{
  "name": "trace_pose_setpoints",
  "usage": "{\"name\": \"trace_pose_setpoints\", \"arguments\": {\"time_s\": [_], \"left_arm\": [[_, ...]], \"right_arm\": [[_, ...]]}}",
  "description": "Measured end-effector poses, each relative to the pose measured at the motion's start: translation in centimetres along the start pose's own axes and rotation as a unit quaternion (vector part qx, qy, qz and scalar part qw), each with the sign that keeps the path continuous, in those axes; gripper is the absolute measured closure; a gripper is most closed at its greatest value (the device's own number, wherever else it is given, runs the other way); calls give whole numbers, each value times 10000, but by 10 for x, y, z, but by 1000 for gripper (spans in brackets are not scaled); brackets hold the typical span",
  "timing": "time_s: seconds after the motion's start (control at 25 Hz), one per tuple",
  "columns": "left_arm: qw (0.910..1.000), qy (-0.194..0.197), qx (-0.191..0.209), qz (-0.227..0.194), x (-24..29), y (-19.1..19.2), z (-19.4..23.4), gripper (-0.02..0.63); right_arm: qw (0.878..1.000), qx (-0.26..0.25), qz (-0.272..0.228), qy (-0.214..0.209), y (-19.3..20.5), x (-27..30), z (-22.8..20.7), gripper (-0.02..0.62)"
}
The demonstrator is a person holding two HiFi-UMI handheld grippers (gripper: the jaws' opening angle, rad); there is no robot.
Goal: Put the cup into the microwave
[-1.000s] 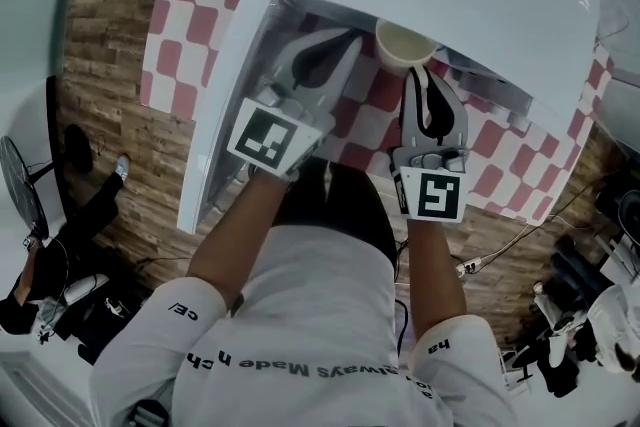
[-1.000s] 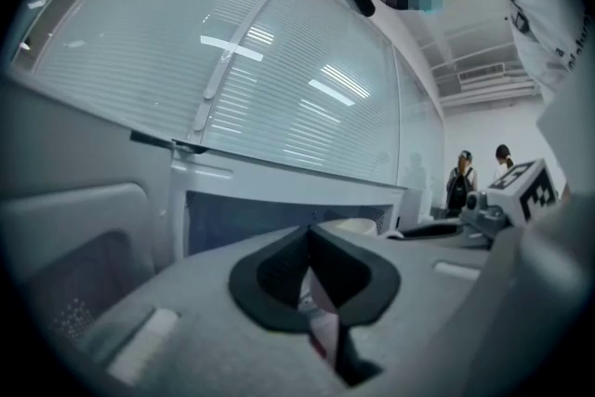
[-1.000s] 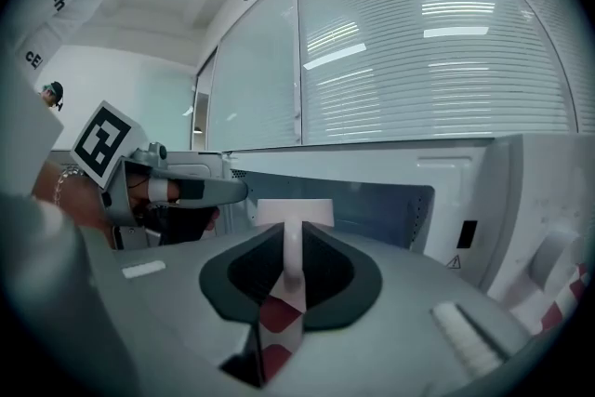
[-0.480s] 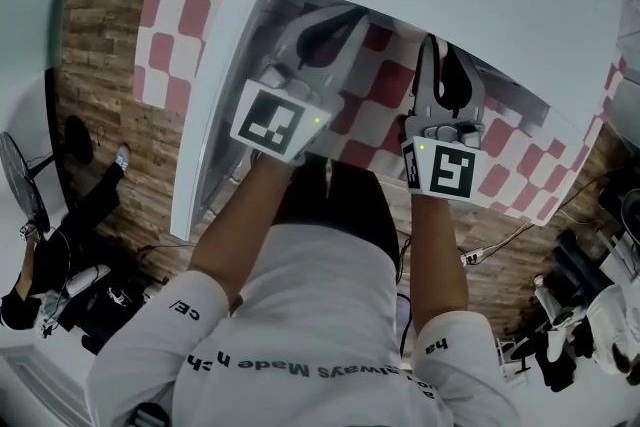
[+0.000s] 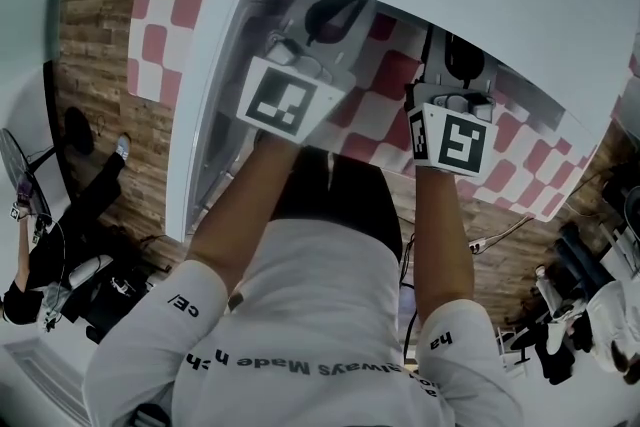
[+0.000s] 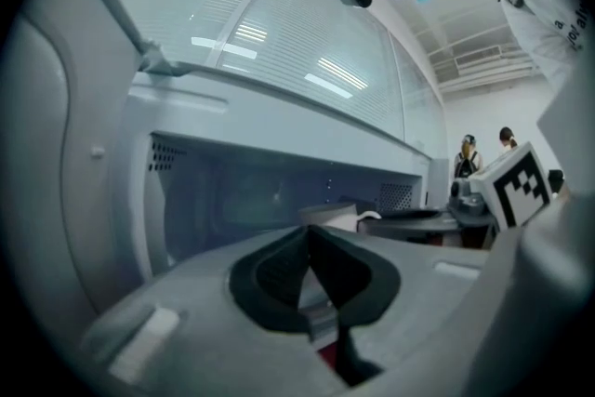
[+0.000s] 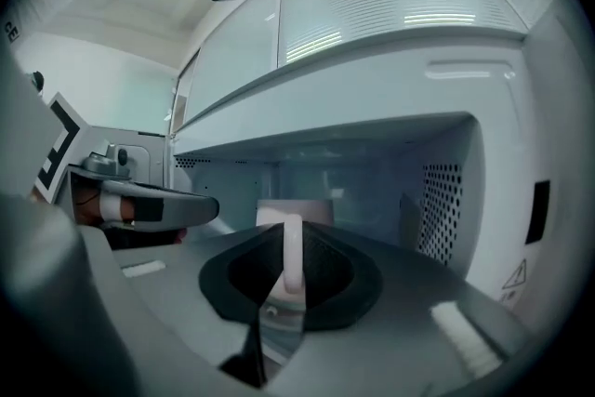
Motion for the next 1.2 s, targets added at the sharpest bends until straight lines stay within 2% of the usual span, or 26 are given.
{"name": "trace_pose_setpoints", "arguments": {"time_s": [0.72,1.2], "left_arm": [[9999,-154,4,-3,7,15,12,603],[9998,-157,77,63,3,8,9,603]], "right_arm": [[9999,-123,-102,57,21,9,-10,557],[9995,-22,299,15,32,-5,-7,554]]}}
Point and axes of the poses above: the fingertips, and each gripper's own axes: x forward along the fingers, z to its left, y out of its underside, the point moved 7 cm from there along -x, backward along the fingers, and after that the axes turned 7 degrees about -z, right-handed, at the moved point
